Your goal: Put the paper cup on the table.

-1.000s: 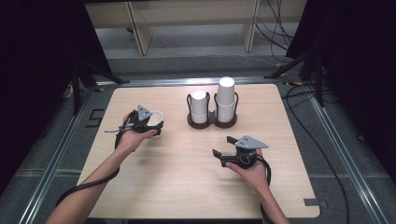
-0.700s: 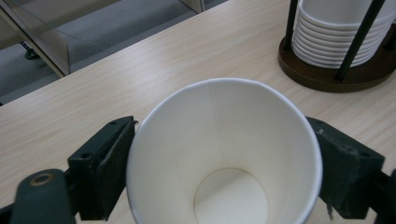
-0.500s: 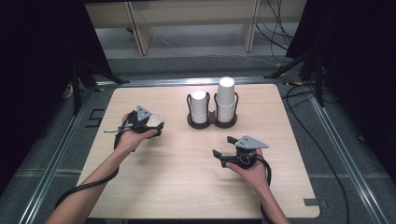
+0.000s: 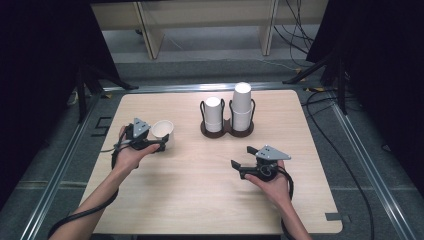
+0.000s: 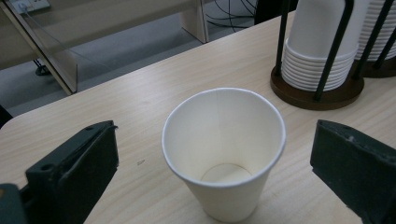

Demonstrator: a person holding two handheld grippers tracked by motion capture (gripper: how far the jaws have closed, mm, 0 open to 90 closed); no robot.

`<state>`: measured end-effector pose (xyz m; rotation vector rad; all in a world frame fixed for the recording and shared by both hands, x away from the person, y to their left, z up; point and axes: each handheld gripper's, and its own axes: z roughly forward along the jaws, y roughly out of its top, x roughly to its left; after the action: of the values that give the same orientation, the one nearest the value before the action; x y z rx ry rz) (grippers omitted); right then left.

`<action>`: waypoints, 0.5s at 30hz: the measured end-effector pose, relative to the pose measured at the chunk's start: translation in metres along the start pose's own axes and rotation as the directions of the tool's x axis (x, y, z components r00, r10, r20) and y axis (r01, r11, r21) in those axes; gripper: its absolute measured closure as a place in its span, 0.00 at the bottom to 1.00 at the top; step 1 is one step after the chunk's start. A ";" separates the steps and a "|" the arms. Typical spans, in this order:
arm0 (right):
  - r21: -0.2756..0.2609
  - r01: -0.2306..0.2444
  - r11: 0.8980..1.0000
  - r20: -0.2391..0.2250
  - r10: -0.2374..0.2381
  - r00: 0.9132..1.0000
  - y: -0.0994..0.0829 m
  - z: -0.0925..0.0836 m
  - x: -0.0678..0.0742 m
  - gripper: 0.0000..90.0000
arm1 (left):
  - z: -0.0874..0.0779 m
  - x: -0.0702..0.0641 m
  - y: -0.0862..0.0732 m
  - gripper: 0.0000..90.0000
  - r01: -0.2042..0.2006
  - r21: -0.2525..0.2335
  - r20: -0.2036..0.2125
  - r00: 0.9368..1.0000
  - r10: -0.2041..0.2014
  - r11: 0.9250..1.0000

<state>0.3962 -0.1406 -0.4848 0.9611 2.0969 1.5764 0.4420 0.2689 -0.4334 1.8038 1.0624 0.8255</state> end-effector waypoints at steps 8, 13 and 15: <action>-0.007 -0.029 1.000 -0.006 0.029 1.000 -0.001 -0.003 -0.001 0.17 | -0.027 -0.003 -0.015 0.01 0.006 -0.031 -0.001 1.000 -0.006 0.999; -0.017 -0.025 1.000 0.012 0.025 1.000 -0.002 -0.006 -0.004 0.17 | -0.041 -0.004 -0.029 0.01 0.012 -0.053 -0.009 1.000 -0.013 0.999; -0.015 -0.029 0.999 0.015 0.029 0.999 -0.002 -0.007 -0.004 0.17 | -0.048 -0.003 -0.037 0.01 0.013 -0.052 -0.012 1.000 -0.013 0.999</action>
<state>0.3943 -0.1490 -0.4850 0.9996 2.0668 1.5919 0.3880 0.2920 -0.4473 1.7486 1.0504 0.8502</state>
